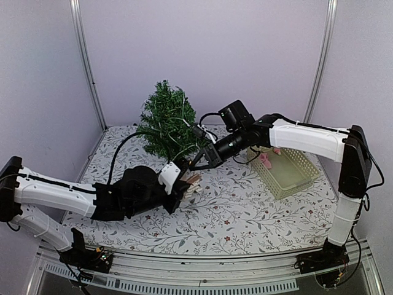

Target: Decorate the small christmas tree

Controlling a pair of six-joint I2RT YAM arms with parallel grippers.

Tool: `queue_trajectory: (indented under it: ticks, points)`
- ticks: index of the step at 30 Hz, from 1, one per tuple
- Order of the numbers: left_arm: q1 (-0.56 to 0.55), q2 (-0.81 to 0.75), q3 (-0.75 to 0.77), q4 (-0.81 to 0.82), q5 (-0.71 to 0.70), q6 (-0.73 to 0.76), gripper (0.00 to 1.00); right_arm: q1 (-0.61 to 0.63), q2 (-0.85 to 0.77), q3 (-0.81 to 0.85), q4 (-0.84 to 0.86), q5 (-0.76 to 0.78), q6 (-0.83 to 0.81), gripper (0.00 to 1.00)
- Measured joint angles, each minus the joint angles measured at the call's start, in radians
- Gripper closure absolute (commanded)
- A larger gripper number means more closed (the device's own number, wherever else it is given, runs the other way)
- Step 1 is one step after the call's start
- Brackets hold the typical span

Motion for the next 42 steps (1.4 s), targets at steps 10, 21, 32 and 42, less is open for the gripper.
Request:
queue_trajectory:
  ticks: [10,21,32,42]
  points:
    - [-0.001,0.000,-0.004,-0.021,-0.026,-0.023,1.00,0.000,0.000,-0.016,-0.013,0.088,-0.018,0.98]
    - [-0.001,0.004,-0.004,-0.026,-0.059,-0.026,1.00,0.000,-0.016,-0.032,0.003,0.126,-0.029,1.00]
    - [-0.001,-0.040,-0.026,0.014,-0.093,-0.018,1.00,0.003,-0.095,-0.092,0.067,0.121,-0.033,1.00]
    - [-0.001,0.006,-0.016,0.018,-0.109,-0.018,1.00,0.008,-0.056,-0.035,0.010,0.204,-0.026,1.00]
